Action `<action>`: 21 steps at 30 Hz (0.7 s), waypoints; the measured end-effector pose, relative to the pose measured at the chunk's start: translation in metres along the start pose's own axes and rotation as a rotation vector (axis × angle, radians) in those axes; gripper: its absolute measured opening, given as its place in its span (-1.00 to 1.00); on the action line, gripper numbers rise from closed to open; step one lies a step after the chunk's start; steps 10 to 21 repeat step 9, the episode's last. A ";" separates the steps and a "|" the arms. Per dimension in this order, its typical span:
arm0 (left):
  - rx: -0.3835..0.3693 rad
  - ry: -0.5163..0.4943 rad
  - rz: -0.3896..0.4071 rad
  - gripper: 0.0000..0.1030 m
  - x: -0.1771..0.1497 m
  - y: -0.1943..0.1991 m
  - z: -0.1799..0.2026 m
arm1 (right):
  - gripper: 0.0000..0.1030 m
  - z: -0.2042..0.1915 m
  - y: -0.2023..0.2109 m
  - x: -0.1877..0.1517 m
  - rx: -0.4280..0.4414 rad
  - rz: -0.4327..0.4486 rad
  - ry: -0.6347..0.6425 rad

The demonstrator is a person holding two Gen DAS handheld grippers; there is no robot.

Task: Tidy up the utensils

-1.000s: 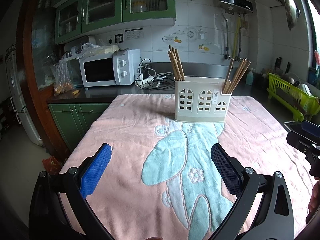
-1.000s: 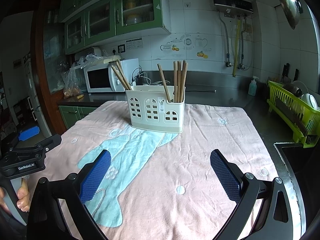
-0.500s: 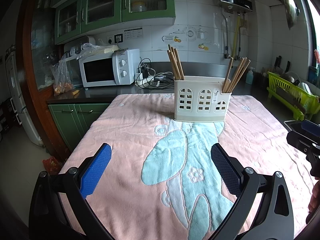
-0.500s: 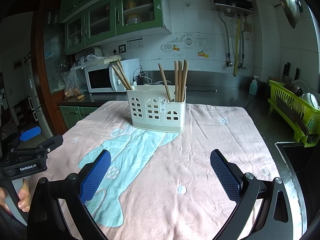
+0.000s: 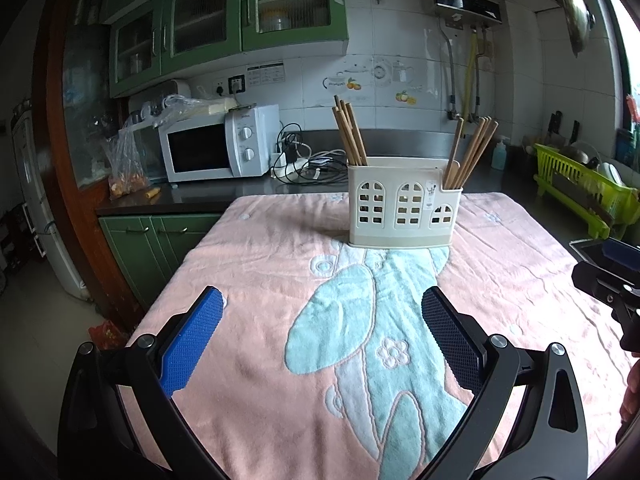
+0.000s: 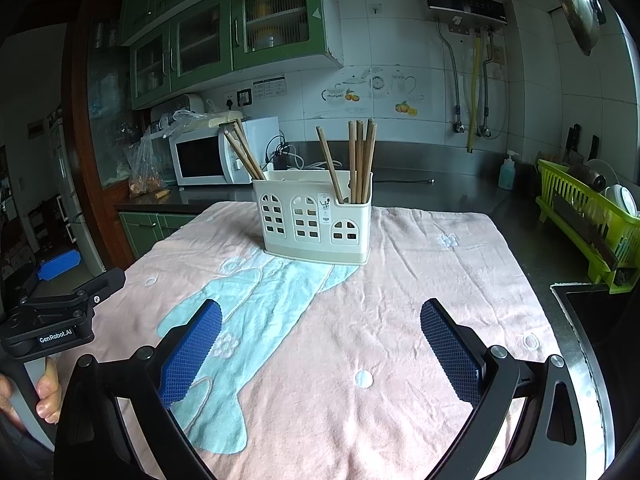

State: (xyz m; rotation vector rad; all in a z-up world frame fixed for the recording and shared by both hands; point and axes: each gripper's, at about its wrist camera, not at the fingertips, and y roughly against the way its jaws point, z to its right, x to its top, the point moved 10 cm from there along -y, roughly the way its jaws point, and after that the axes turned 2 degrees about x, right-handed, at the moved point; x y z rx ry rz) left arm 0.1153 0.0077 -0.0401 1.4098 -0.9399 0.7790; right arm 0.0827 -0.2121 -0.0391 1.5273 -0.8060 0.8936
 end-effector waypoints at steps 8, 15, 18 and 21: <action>-0.002 -0.006 -0.011 0.91 -0.002 -0.001 0.001 | 0.87 0.000 0.000 -0.001 0.002 0.000 -0.001; -0.004 -0.005 -0.012 0.91 -0.002 -0.001 0.001 | 0.87 0.000 0.000 -0.001 0.002 -0.001 -0.003; -0.004 -0.005 -0.012 0.91 -0.002 -0.001 0.001 | 0.87 0.000 0.000 -0.001 0.002 -0.001 -0.003; -0.004 -0.005 -0.012 0.91 -0.002 -0.001 0.001 | 0.87 0.000 0.000 -0.001 0.002 -0.001 -0.003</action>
